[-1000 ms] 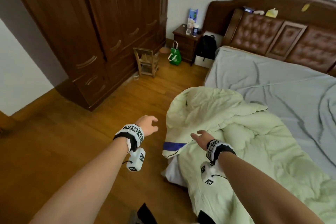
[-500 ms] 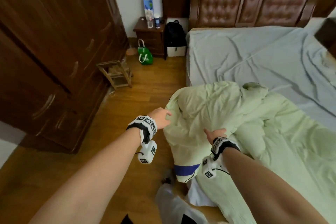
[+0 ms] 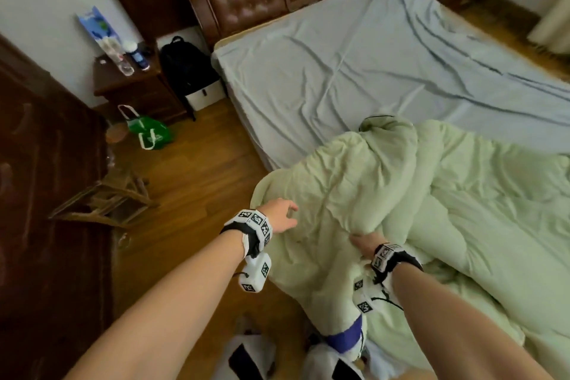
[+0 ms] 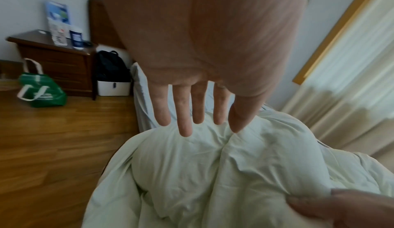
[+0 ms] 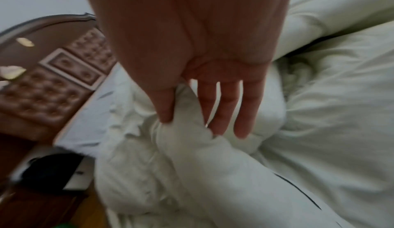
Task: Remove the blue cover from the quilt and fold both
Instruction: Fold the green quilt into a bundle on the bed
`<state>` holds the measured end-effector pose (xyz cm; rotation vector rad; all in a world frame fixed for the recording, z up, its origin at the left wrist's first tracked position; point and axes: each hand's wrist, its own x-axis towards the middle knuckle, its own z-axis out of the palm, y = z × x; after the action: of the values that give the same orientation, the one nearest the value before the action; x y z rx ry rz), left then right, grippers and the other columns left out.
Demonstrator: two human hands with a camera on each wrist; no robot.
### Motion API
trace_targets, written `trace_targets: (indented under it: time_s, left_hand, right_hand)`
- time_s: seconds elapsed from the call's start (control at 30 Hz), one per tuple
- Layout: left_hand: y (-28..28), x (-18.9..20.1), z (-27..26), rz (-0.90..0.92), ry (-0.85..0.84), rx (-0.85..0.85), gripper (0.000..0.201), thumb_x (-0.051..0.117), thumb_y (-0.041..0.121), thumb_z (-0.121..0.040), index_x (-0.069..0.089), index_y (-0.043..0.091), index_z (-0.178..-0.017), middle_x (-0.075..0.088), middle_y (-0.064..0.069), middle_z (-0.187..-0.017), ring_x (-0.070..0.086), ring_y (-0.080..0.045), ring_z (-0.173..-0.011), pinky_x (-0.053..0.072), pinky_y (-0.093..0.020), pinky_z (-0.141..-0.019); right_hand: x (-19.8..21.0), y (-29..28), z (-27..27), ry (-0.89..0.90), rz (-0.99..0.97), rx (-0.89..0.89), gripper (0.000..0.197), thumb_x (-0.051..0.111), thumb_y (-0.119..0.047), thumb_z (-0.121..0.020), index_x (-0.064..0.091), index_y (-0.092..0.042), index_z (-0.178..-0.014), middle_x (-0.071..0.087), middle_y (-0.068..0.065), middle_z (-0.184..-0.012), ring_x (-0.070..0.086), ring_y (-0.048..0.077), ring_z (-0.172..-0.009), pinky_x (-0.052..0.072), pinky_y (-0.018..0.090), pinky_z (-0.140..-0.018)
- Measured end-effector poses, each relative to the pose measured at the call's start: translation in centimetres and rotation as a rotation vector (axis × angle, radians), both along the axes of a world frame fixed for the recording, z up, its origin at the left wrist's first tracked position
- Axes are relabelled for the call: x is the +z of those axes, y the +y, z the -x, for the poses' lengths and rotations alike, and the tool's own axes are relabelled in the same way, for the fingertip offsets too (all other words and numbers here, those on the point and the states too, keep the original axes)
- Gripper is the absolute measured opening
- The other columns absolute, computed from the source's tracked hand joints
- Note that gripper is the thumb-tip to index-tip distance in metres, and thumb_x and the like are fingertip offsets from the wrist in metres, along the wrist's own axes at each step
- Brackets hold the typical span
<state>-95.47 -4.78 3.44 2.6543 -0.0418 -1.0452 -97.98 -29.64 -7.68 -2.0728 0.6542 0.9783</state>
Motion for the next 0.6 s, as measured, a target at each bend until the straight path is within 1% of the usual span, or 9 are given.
trace_targets:
  time_s: [0.03,0.1,0.17,0.27,0.33,0.43,0.5,0.53,0.6]
  left_hand:
    - [0.5,-0.2,-1.5,0.010,0.011,-0.023,0.055,0.060,0.049,-0.087,0.048,0.030,-0.138,0.060,0.004,-0.119,0.059,-0.017,-0.104,0.046,-0.030,-0.084]
    - [1.8,0.0,-4.4,0.034,0.037,-0.060,0.073,0.060,0.067,-0.081,0.043,0.030,-0.142,0.055,0.007,-0.134,0.056,-0.016,-0.117,0.044,-0.029,-0.090]
    - [3.8,0.2,-7.4,0.021,0.037,-0.118,0.093,0.056,0.081,-0.072,0.038,0.028,-0.146,0.049,0.006,-0.144,0.050,-0.018,-0.128,0.042,-0.032,-0.098]
    - [8.7,0.7,-12.5,-0.003,-0.026,-0.155,0.114,0.046,0.097,-0.057,0.038,0.027,-0.146,0.053,0.000,-0.141,0.054,-0.023,-0.125,0.045,-0.038,-0.100]
    - [12.7,0.8,-16.3,0.029,-0.038,-0.123,0.114,0.044,0.100,-0.053,0.048,0.024,-0.137,0.060,-0.002,-0.131,0.060,-0.025,-0.115,0.048,-0.037,-0.094]
    - [18.4,1.5,-22.2,0.133,-0.007,-0.094,0.080,0.056,0.082,-0.068,0.060,0.023,-0.122,0.066,-0.004,-0.115,0.064,-0.024,-0.101,0.052,-0.034,-0.084]
    - [21.7,1.9,-26.3,0.127,-0.080,-0.123,0.055,0.061,0.064,-0.076,0.065,0.021,-0.110,0.069,-0.004,-0.104,0.066,-0.024,-0.091,0.054,-0.032,-0.077]
    - [23.3,2.5,-28.7,0.089,-0.134,-0.150,0.047,0.060,0.057,-0.080,0.066,0.019,-0.107,0.069,-0.006,-0.103,0.066,-0.026,-0.090,0.053,-0.032,-0.076]
    - [26.4,3.3,-33.2,0.024,-0.239,-0.163,0.035,0.057,0.045,-0.086,0.067,0.017,-0.105,0.069,-0.010,-0.106,0.065,-0.031,-0.096,0.049,-0.033,-0.078]
  right_hand:
    - [0.4,1.6,-1.3,-0.020,-0.059,-0.045,0.042,0.066,-0.039,-0.085,0.059,-0.009,-0.113,0.067,0.014,-0.111,0.067,0.034,-0.098,0.058,0.044,-0.082]
    - [1.7,5.1,-5.1,-0.053,-0.158,-0.146,0.054,0.067,-0.044,-0.077,0.061,-0.003,-0.110,0.069,0.016,-0.101,0.069,0.036,-0.089,0.060,0.052,-0.075]
    - [5.0,9.2,-9.7,-0.131,-0.274,-0.246,0.041,0.062,-0.033,-0.088,0.059,0.000,-0.113,0.068,0.020,-0.100,0.069,0.039,-0.087,0.059,0.056,-0.067]
    - [11.8,16.1,-17.0,-0.261,-0.398,-0.326,0.022,0.050,-0.020,-0.101,0.054,0.000,-0.110,0.064,0.024,-0.101,0.068,0.043,-0.089,0.060,0.053,-0.064]
    - [14.8,20.5,-21.7,-0.348,-0.420,-0.379,0.022,0.049,-0.017,-0.102,0.051,0.003,-0.112,0.063,0.023,-0.094,0.069,0.038,-0.078,0.061,0.047,-0.061]
    - [17.7,27.4,-27.6,-0.379,-0.484,-0.439,0.019,0.043,-0.012,-0.103,0.050,0.003,-0.113,0.060,0.018,-0.088,0.066,0.031,-0.070,0.061,0.041,-0.057]
    - [19.3,31.1,-30.7,-0.352,-0.460,-0.400,0.015,0.044,-0.012,-0.103,0.054,-0.002,-0.109,0.061,0.015,-0.090,0.065,0.028,-0.075,0.060,0.046,-0.071]
    - [20.0,32.5,-32.2,-0.349,-0.436,-0.354,0.016,0.047,-0.013,-0.101,0.056,-0.006,-0.113,0.063,0.014,-0.097,0.065,0.026,-0.081,0.059,0.046,-0.077]
    - [21.2,33.9,-34.5,-0.336,-0.310,-0.208,0.039,0.061,-0.027,-0.096,0.052,-0.018,-0.133,0.063,0.008,-0.119,0.062,0.022,-0.100,0.053,0.036,-0.080]
